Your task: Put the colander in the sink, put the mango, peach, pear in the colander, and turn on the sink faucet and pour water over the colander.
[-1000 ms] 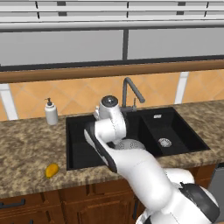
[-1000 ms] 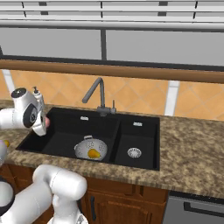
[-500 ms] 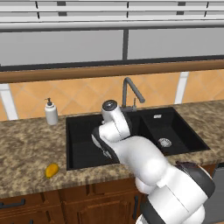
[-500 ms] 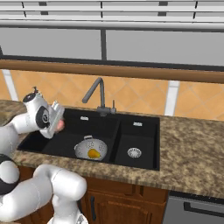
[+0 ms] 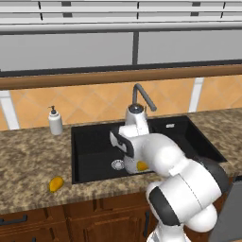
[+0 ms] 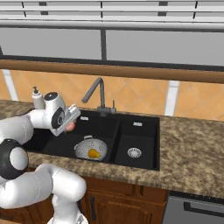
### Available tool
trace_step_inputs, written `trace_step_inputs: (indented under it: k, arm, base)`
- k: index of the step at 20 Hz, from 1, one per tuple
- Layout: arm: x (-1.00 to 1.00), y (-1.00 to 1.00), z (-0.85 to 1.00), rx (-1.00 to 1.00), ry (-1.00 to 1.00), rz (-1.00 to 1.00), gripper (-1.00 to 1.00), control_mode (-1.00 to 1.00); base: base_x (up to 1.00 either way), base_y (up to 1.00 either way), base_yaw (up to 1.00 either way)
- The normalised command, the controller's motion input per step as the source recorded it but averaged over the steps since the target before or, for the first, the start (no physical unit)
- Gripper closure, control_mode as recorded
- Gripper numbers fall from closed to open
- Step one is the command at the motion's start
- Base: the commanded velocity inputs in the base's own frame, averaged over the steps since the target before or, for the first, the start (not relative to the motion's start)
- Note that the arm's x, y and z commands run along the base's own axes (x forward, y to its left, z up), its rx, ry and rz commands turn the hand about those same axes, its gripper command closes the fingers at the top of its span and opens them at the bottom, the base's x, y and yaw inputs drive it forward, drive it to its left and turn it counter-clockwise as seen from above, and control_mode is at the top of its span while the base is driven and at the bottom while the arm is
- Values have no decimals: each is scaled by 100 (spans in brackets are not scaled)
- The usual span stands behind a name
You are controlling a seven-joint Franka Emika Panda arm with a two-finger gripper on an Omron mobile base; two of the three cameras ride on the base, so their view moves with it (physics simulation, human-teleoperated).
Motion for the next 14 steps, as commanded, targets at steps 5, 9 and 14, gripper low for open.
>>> trace_step_inputs:
  k: [5,9,14]
  arm:
    - [-8,0,-21,21,-31,-42,100,-100]
    - [2,-5,-4,24,-14,-48,100,-100]
    - [29,0,-5,28,2,-42,100,-100]
  base:
    - [0,0,0]
    - [0,0,0]
    - [0,0,0]
